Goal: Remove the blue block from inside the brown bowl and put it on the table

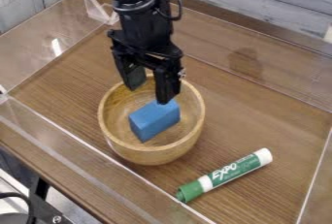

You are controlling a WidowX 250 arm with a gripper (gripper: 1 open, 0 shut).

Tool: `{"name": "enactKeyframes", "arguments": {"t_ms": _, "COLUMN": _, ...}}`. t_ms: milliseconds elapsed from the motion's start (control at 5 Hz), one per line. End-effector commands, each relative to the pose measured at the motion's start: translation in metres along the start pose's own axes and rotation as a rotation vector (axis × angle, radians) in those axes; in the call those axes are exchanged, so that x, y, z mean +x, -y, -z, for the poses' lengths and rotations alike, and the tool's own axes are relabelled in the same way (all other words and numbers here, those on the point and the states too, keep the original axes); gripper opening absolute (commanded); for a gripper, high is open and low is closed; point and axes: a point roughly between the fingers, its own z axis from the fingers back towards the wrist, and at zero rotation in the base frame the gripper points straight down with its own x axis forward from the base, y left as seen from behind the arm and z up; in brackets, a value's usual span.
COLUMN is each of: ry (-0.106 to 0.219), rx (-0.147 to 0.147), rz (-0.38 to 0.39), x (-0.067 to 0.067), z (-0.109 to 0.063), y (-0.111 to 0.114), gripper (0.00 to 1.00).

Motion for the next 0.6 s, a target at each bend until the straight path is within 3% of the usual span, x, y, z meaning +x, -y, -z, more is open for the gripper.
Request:
{"name": "enactKeyframes", "arguments": {"t_ms": 0, "ry": 0.049, "rx": 0.017, "rz": -0.009, "x": 0.001, "z": -0.006, "y": -0.002, "gripper": 1.0}}
{"name": "enactKeyframes", "arguments": {"t_ms": 400, "ry": 0.052, "rx": 0.022, "rz": -0.016, "x": -0.004, "z": 0.006, "y": -0.004, "gripper": 1.0}}
